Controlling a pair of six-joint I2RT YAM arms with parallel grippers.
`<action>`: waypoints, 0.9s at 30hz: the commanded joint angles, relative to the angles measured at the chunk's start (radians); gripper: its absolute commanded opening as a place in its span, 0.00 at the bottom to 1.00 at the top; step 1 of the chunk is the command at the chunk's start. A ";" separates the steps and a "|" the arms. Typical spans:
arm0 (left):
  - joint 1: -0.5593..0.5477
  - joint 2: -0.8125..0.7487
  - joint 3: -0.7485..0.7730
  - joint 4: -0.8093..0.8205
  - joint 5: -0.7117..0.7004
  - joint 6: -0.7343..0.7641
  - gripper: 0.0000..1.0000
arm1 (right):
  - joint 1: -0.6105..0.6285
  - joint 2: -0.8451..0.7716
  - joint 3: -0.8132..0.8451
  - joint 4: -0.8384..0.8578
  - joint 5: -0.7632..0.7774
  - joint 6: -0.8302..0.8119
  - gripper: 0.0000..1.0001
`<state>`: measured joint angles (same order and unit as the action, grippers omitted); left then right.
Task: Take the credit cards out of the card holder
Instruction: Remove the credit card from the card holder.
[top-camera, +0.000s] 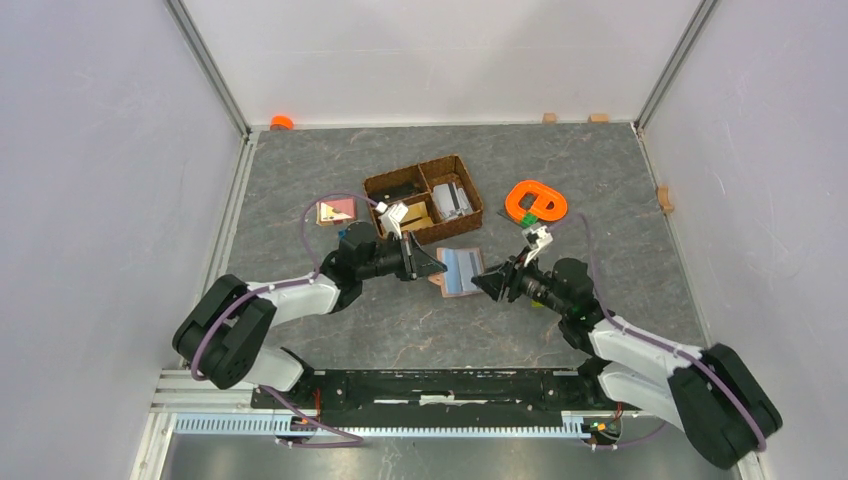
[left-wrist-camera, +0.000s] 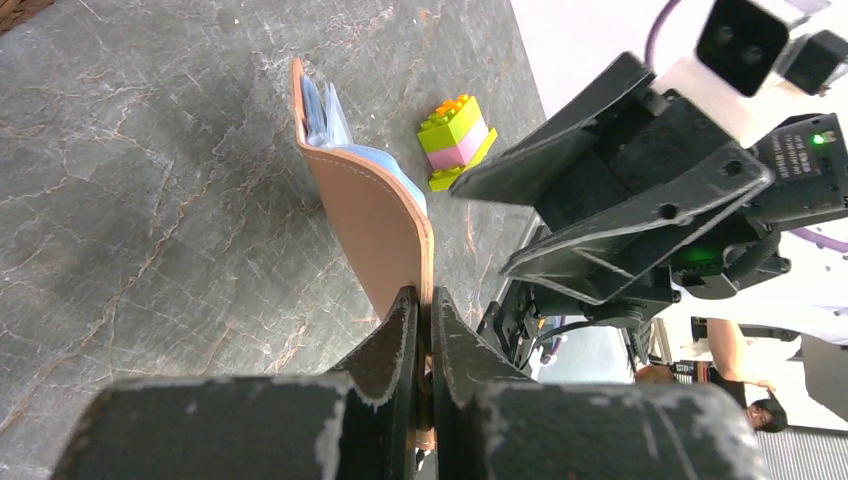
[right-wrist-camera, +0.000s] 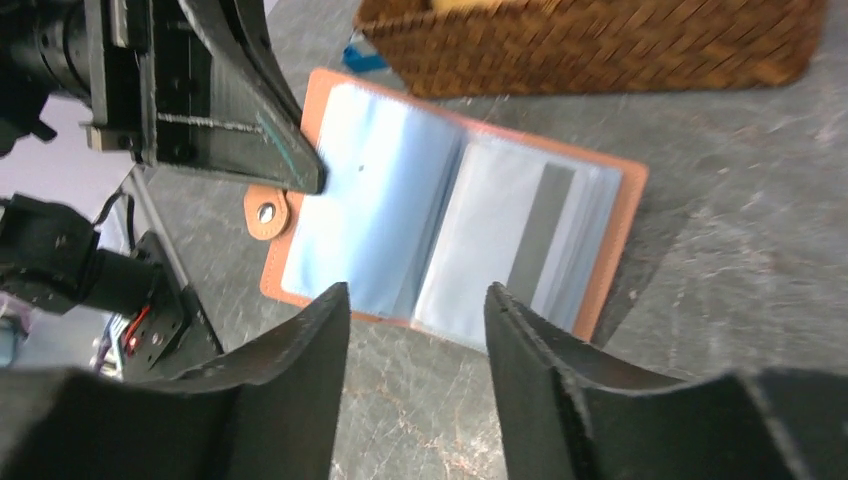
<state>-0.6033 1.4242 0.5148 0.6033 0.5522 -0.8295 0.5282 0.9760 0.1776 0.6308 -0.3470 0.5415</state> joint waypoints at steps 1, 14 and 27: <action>0.002 0.015 0.014 0.051 0.014 -0.028 0.02 | -0.002 0.121 0.034 0.131 -0.137 0.036 0.53; 0.000 0.225 0.168 -0.264 -0.083 0.074 0.02 | -0.002 0.280 0.122 -0.101 0.005 -0.001 0.56; 0.000 0.206 0.186 -0.344 -0.132 0.110 0.02 | -0.014 0.318 0.141 -0.160 0.057 0.014 0.57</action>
<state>-0.6033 1.6508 0.6727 0.2859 0.4465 -0.7677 0.5232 1.3064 0.2909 0.4847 -0.3370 0.5541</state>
